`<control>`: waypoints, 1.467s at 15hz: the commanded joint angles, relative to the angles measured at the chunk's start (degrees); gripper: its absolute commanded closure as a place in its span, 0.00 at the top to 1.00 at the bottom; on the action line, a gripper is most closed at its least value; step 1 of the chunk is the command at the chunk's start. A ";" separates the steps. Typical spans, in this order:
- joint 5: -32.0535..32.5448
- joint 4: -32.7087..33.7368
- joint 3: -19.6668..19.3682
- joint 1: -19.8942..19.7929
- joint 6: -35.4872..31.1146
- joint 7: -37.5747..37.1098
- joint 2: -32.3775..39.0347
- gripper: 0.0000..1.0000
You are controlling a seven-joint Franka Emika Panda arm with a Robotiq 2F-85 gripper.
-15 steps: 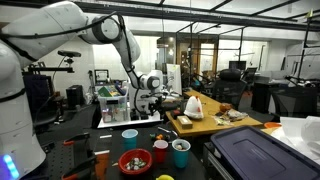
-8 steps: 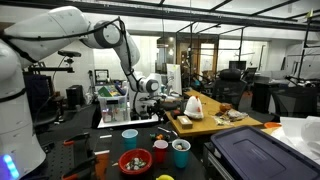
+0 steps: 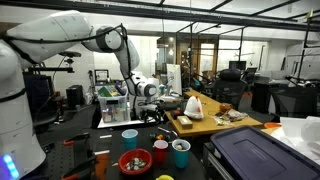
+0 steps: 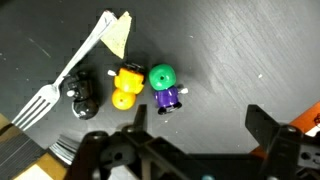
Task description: Put all the South Park toys in the green cup
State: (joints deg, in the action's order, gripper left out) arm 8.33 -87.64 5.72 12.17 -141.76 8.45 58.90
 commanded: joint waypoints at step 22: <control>5.92 9.27 3.09 -3.99 6.72 20.20 9.43 1.00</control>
State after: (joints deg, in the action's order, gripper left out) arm 14.63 -81.84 6.88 9.48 -138.83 25.94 66.78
